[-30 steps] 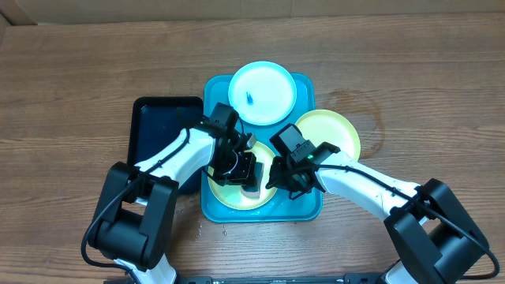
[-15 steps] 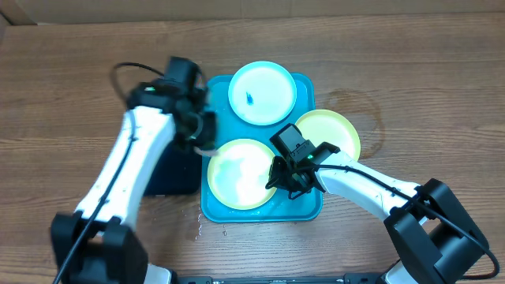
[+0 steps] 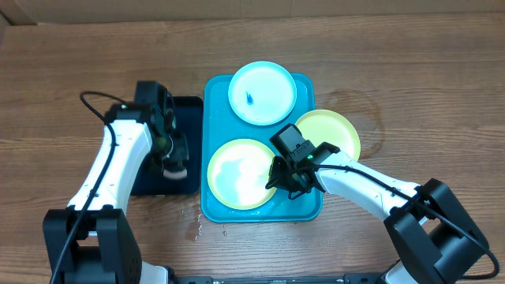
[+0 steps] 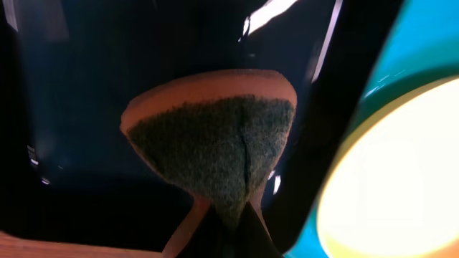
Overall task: Clean dirty plates on tray and stack at the side
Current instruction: 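Lift the sponge away and lower it onto the black tray with the left gripper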
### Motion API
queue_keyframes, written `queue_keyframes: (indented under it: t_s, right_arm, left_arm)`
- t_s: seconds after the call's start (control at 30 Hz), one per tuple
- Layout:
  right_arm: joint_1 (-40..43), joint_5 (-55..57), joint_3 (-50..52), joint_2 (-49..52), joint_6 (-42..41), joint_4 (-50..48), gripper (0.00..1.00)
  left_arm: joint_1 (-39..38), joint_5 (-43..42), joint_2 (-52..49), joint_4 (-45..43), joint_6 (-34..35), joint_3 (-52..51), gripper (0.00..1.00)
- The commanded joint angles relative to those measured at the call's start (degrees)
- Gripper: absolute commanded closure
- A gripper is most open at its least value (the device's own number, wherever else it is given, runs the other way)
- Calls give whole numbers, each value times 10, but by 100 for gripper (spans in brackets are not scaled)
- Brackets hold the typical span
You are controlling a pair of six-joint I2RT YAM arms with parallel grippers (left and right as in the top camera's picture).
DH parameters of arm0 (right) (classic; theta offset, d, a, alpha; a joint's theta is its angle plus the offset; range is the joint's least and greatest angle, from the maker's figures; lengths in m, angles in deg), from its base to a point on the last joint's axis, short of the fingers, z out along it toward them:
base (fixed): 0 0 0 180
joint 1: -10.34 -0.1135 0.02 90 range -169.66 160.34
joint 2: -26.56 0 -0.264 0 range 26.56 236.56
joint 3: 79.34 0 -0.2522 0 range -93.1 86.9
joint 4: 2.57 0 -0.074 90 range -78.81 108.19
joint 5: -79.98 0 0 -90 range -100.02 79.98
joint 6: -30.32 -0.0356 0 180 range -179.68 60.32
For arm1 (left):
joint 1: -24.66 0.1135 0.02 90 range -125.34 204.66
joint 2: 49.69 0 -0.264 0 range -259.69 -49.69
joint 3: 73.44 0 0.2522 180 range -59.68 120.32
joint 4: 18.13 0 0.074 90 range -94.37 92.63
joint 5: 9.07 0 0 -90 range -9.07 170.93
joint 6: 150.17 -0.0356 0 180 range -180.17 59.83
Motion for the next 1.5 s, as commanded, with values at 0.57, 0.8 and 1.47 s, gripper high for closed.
queue_keyframes:
  t_s: [0.57,0.8,1.47]
  right_arm:
    - [-2,-2,1,1,0,-2,96]
    - [-2,-2,1,1,0,-3,96]
    - [-2,-2,1,1,0,-2,96]
  left_arm:
    - [1,5,-3,-141,-40,-32,96]
    - [0,-18,-3,-146,-47,-45,96]
    - [0,10,-11,-225,-55,-116,89]
